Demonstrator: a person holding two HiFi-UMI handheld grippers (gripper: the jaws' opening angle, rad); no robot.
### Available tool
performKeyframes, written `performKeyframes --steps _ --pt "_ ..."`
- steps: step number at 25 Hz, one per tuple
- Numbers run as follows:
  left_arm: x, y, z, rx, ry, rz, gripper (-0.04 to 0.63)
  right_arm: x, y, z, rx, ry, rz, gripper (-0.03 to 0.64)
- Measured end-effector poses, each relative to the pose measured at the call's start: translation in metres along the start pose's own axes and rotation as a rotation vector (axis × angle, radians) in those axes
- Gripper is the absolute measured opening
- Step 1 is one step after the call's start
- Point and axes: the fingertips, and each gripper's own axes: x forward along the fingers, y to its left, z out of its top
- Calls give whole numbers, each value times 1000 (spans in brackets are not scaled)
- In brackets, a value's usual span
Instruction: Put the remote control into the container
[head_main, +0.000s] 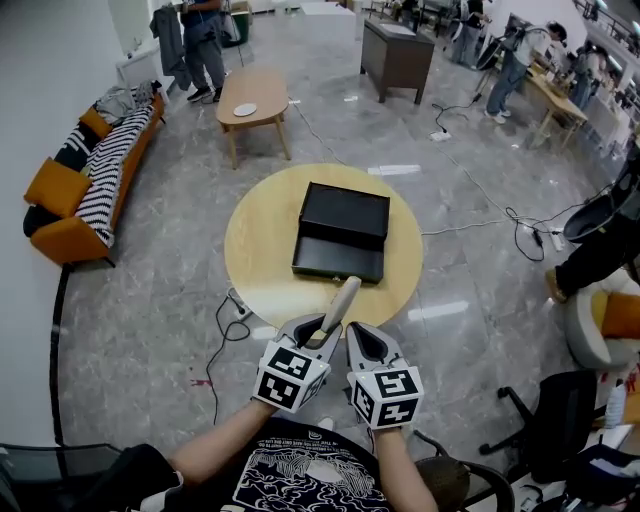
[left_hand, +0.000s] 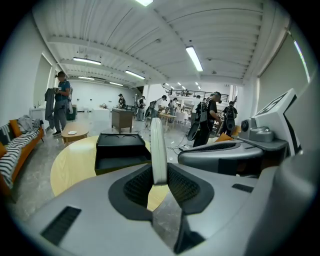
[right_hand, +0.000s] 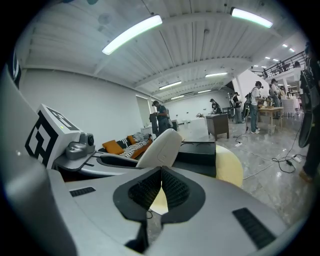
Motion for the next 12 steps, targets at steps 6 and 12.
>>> performKeyframes --steps 6,12 --pt "22 29 12 8 15 -27 98 33 -8 13 -4 17 -19 23" --pt "37 50 20 47 44 -69 97 56 -16 24 5 29 -58 23"
